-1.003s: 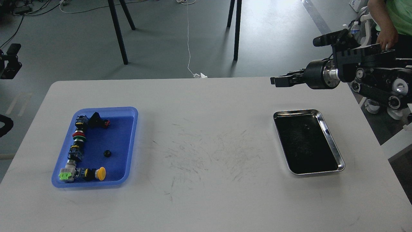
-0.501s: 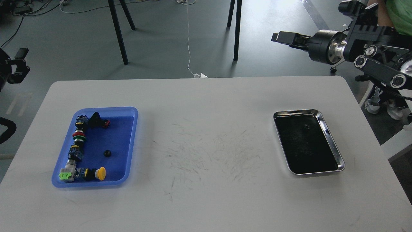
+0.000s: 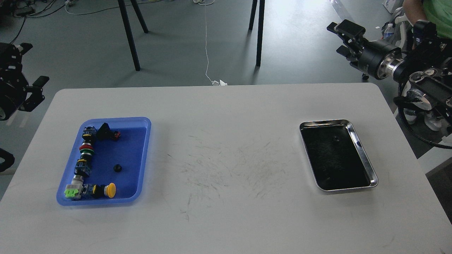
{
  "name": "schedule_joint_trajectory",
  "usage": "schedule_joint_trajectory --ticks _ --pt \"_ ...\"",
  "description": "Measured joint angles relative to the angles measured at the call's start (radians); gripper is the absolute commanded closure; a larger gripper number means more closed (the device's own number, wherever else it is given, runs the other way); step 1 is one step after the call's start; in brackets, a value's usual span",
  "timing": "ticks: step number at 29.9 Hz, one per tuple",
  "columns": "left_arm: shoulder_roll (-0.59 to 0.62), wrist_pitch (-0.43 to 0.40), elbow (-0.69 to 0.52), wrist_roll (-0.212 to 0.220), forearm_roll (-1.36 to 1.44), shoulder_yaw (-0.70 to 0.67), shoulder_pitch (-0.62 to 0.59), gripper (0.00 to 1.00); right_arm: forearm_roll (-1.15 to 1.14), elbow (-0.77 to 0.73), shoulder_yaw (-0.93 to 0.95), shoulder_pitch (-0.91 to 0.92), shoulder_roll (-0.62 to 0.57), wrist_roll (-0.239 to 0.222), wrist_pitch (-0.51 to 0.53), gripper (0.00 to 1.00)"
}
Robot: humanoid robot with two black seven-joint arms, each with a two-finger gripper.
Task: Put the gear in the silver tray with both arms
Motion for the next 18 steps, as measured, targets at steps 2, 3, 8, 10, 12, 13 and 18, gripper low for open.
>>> schedule_joint_trajectory --ticks 2,3,8,10,12,13,18 --pt "0.013 0.031 0.001 0.052 0.029 -0.001 -0.005 0.02 0.024 0.0 0.017 -0.023 0.0 0.0 -0.021 0.06" --pt "0.023 0.051 0.0 0.072 0.049 -0.003 -0.006 0.02 0.031 0.001 0.021 -0.032 0.0 0.0 -0.03 0.06" --pt "0.042 0.099 -0.002 0.092 0.176 -0.014 -0.011 0.02 0.046 0.016 0.034 -0.078 0.001 -0.002 -0.065 0.06" --pt "0.046 0.085 0.001 0.088 0.21 -0.023 -0.02 0.02 0.053 0.017 0.036 -0.095 0.001 -0.002 -0.07 0.06" --pt "0.05 0.053 -0.002 0.082 0.223 -0.046 -0.028 0.02 0.057 0.019 0.037 -0.105 0.0 -0.002 -0.072 0.06" --pt "0.05 0.039 -0.003 0.082 0.226 -0.055 -0.029 0.02 0.058 0.019 0.038 -0.108 0.0 -0.002 -0.073 0.06" --pt "0.05 0.048 -0.004 0.094 0.238 -0.064 -0.027 0.02 0.059 0.021 0.038 -0.113 -0.008 -0.002 -0.073 0.06"
